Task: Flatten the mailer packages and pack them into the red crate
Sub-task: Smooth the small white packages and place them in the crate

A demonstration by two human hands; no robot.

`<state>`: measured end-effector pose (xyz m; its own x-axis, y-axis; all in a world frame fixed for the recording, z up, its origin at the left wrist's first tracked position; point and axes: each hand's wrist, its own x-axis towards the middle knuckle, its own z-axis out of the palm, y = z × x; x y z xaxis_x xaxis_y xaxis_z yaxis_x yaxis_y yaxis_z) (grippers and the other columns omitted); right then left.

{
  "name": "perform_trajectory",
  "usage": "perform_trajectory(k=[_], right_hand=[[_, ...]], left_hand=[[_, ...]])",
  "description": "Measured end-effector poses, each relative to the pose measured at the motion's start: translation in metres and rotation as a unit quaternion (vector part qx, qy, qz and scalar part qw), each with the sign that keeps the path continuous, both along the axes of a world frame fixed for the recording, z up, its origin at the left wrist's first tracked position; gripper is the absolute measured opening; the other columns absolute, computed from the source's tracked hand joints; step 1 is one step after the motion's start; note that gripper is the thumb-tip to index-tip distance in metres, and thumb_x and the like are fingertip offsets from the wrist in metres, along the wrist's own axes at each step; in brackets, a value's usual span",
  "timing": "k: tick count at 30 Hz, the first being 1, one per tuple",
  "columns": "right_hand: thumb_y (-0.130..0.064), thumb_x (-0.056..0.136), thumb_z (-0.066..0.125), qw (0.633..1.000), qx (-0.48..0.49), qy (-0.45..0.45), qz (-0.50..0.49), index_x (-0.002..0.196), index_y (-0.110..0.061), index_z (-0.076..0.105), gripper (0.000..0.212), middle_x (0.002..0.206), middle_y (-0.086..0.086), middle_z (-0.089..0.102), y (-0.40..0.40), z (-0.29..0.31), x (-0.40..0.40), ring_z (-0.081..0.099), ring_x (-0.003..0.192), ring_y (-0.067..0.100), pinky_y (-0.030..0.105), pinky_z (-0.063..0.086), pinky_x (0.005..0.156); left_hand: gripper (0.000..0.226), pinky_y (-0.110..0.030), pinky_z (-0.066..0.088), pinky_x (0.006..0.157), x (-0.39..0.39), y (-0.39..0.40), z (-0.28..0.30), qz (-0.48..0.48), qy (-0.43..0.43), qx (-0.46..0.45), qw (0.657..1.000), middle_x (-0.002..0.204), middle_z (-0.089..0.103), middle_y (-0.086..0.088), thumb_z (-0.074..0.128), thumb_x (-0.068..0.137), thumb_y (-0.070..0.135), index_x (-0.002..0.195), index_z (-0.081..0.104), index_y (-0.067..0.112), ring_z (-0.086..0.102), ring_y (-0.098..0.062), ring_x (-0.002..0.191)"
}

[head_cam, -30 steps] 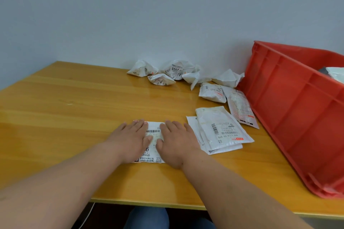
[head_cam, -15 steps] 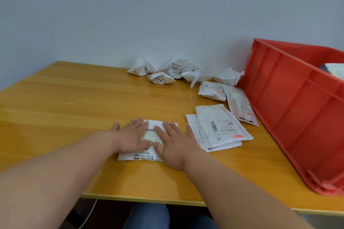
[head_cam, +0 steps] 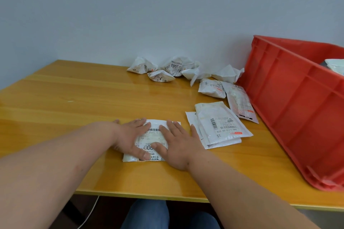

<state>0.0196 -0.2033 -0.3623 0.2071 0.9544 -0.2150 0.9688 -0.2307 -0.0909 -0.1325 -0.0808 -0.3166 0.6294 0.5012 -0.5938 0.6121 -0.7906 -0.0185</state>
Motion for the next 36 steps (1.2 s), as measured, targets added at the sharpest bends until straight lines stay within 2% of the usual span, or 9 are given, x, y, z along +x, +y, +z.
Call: perform_trajectory(k=[12, 17, 20, 22, 24, 26, 28, 31, 36], right_hand=[[-0.077, 0.091, 0.008, 1.0, -0.018, -0.021, 0.0, 0.158, -0.033, -0.004, 0.081, 0.165, -0.006, -0.017, -0.002, 0.005, -0.002, -0.017, 0.151, 0.014, 0.058, -0.016, 0.117], [-0.077, 0.092, 0.016, 0.999, 0.004, -0.038, -0.007, 0.157, -0.035, 0.009, 0.079, 0.166, -0.002, -0.013, -0.002, 0.016, 0.003, -0.014, 0.152, 0.023, 0.057, -0.014, 0.118], [-0.079, 0.091, 0.018, 1.0, -0.001, -0.021, -0.017, 0.157, -0.038, 0.01, 0.078, 0.167, 0.002, -0.007, -0.004, 0.017, 0.003, -0.007, 0.152, 0.027, 0.055, -0.008, 0.119], [-0.078, 0.091, 0.018, 1.0, -0.005, -0.015, -0.026, 0.156, -0.039, 0.01, 0.076, 0.167, 0.005, -0.003, -0.005, 0.017, 0.001, -0.002, 0.152, 0.028, 0.056, -0.003, 0.119], [-0.077, 0.091, 0.02, 1.0, -0.002, -0.008, -0.029, 0.156, -0.04, 0.011, 0.075, 0.166, 0.005, -0.001, -0.004, 0.017, -0.001, 0.001, 0.151, 0.03, 0.056, 0.001, 0.118], [-0.075, 0.092, 0.026, 0.999, 0.009, 0.012, -0.032, 0.156, -0.04, 0.012, 0.074, 0.166, 0.005, 0.001, -0.003, 0.02, 0.0, 0.004, 0.15, 0.031, 0.055, 0.003, 0.118], [-0.068, 0.095, 0.035, 0.997, 0.037, 0.051, -0.049, 0.156, -0.039, 0.01, 0.073, 0.166, 0.003, 0.001, -0.002, 0.024, 0.001, 0.007, 0.15, 0.03, 0.054, 0.006, 0.118], [-0.053, 0.097, 0.046, 0.981, 0.109, 0.122, -0.102, 0.157, -0.035, 0.003, 0.076, 0.165, 0.002, -0.002, 0.002, 0.033, 0.007, 0.011, 0.149, 0.029, 0.052, 0.012, 0.118], [-0.03, 0.098, 0.048, 0.94, 0.183, 0.233, -0.167, 0.157, -0.029, 0.003, 0.074, 0.157, 0.008, 0.022, 0.011, 0.054, 0.019, 0.038, 0.137, 0.03, 0.047, 0.034, 0.111]], left_hand=[[0.116, -0.052, -0.004, 0.12, 0.006, -0.006, 0.0, 0.078, -0.078, -0.026, 0.994, 0.161, -0.019, 0.015, 0.065, 0.074, 0.072, 0.155, -0.007, 0.032, -0.007, -0.01, 0.15], [0.118, -0.041, 0.013, 0.122, 0.01, -0.003, -0.005, 0.173, -0.155, -0.043, 0.972, 0.164, -0.004, 0.004, 0.075, 0.074, 0.058, 0.157, -0.001, 0.025, 0.0, -0.021, 0.151], [0.097, -0.037, 0.04, 0.107, 0.02, -0.002, 0.001, 0.293, -0.258, -0.065, 0.918, 0.152, 0.037, -0.006, 0.075, 0.081, 0.02, 0.156, 0.013, 0.022, 0.041, -0.027, 0.133], [0.087, -0.034, 0.052, 0.084, 0.026, 0.0, 0.003, 0.377, -0.309, -0.081, 0.869, 0.134, 0.05, -0.009, 0.07, 0.085, 0.01, 0.155, 0.019, 0.019, 0.058, -0.028, 0.106], [0.059, -0.031, 0.046, 0.064, 0.029, 0.004, 0.001, 0.423, -0.322, -0.083, 0.843, 0.107, 0.057, -0.012, 0.068, 0.087, 0.005, 0.14, 0.043, 0.013, 0.057, -0.026, 0.08], [0.024, -0.028, 0.038, 0.055, 0.028, 0.007, -0.003, 0.445, -0.331, -0.092, 0.827, 0.083, 0.057, -0.013, 0.067, 0.087, 0.004, 0.11, 0.06, 0.002, 0.049, -0.024, 0.065], [0.013, -0.028, 0.036, 0.055, 0.026, 0.007, -0.004, 0.458, -0.363, -0.119, 0.803, 0.079, 0.058, -0.012, 0.067, 0.089, 0.006, 0.101, 0.064, 0.001, 0.048, -0.024, 0.064], [0.009, -0.034, 0.048, 0.068, 0.023, 0.004, 0.012, 0.47, -0.449, -0.225, 0.726, 0.095, 0.07, -0.011, 0.06, 0.095, 0.007, 0.101, 0.066, 0.01, 0.064, -0.026, 0.083], [0.017, -0.042, 0.054, 0.074, 0.028, 0.009, 0.031, 0.461, -0.512, -0.32, 0.65, 0.106, 0.073, -0.013, 0.053, 0.099, 0.01, 0.111, 0.064, 0.014, 0.068, -0.03, 0.095]])
